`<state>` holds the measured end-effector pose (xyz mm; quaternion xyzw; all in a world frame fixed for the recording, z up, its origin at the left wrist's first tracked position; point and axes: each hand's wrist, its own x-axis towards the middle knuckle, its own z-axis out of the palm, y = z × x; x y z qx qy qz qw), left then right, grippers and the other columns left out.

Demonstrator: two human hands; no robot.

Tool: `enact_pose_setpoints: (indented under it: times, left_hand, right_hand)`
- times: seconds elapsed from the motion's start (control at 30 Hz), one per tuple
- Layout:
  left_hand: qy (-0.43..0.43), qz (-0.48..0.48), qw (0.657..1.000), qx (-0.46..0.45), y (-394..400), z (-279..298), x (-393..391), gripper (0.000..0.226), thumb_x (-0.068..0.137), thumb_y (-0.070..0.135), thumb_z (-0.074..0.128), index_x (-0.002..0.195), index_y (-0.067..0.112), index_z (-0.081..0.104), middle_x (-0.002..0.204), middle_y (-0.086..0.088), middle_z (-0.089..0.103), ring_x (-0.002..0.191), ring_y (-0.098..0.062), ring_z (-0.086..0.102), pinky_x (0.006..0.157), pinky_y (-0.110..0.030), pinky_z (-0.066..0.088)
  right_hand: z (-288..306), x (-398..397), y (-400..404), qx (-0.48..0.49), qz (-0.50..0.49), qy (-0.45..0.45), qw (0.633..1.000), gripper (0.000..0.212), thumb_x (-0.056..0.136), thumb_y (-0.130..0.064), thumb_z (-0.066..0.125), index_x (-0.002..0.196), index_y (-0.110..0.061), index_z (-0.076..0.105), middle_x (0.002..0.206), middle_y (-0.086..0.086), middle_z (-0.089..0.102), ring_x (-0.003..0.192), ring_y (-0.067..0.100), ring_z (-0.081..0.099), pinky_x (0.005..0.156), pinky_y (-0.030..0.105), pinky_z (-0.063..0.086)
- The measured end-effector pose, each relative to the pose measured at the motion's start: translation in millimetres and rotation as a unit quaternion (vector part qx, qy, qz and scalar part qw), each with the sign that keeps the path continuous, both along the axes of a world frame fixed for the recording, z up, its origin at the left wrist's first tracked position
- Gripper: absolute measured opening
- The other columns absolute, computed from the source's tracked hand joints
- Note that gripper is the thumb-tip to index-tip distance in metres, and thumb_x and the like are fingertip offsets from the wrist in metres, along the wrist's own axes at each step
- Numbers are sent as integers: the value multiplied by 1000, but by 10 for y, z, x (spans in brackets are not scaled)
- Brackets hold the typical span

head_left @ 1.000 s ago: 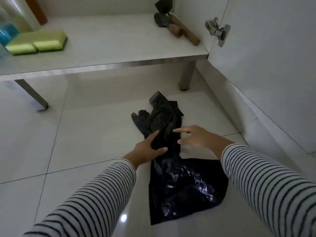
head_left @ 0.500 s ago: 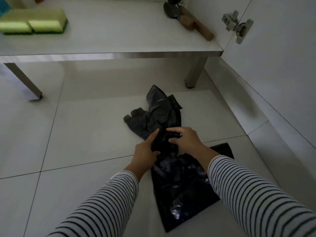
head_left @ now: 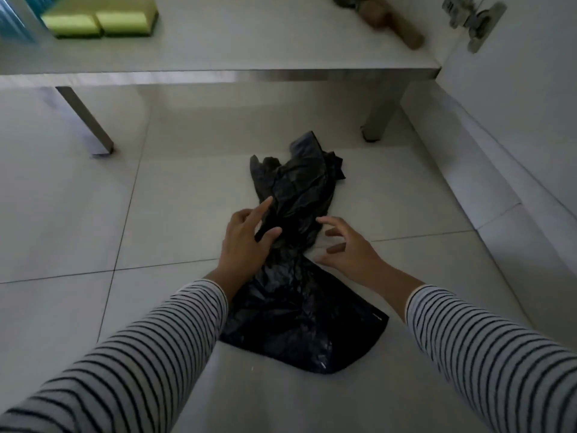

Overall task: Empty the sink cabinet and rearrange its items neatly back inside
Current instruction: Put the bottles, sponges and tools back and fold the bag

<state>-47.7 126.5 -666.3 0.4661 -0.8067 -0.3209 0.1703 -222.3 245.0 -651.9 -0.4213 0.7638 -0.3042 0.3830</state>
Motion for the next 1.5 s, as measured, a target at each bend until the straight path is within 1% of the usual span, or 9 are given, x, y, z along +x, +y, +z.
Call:
enact_pose_setpoints:
  times: [0.27,0.4,0.63,0.93,1.03,1.17,1.27,1.37,1.5]
  left_hand:
    - [-93,-142,985,38,451,-148,515,94,55,80,54,135,64,7,153,-7,12,139,-29,24,111,-47,31]
    - [-218,-127,967,-21,535,-273,647,97,72,63,63,138,56,-7,153,-9,12,137,-31,19,108,-46,26]
    - [-278,-102,955,31,421,-202,618,90,73,58,66,145,48,13,147,-4,14,133,-30,20,104,-48,30]
    - [-314,0,948,52,425,-139,588,102,66,62,70,148,29,17,139,-9,23,129,-30,27,102,-48,33]
    - [-343,10,939,8,416,-94,664,95,64,73,61,140,24,34,135,-7,27,129,-27,27,101,-47,31]
    - [-177,62,970,-156,302,-17,649,65,80,69,40,106,13,60,131,-10,39,126,-28,32,99,-50,31]
    - [-19,-95,962,-254,171,71,294,41,90,40,42,108,8,60,130,-14,48,121,-28,46,98,-43,41]
    - [-36,-212,950,-227,104,44,-134,39,96,20,39,132,4,46,145,-13,38,139,-27,31,113,-40,30]
    - [-196,-106,973,-65,-77,-223,-125,67,97,44,36,150,15,7,159,-4,0,147,-24,-7,119,-43,4]
  right_hand:
    - [-153,151,485,65,107,117,985,54,71,-23,81,121,-26,63,120,7,49,114,19,46,97,22,36]
    - [-264,222,517,85,108,140,981,56,74,-21,79,126,-29,60,112,3,46,112,21,48,94,19,35]
    - [-220,152,475,86,32,127,988,44,83,-6,69,125,-18,62,129,8,61,119,20,57,97,8,31]
    - [-115,-174,495,185,-106,188,959,46,84,-8,61,129,-15,58,126,14,61,115,32,57,100,29,43]
    - [20,-208,397,234,-86,195,949,42,75,-29,66,115,-20,64,122,11,60,113,31,55,97,35,47]
    - [150,-217,100,96,-52,354,929,36,79,-35,62,108,-14,65,117,13,49,115,32,46,96,40,41]
    - [94,-90,-223,-48,12,319,947,37,85,-14,56,121,-7,58,122,14,48,117,30,46,94,37,41]
    - [-74,147,-543,-65,96,238,964,51,89,-7,52,139,-9,42,143,11,38,128,28,42,106,38,38]
    - [-443,266,-748,48,194,252,947,68,96,-27,48,152,-20,10,161,4,1,148,23,3,120,43,10]
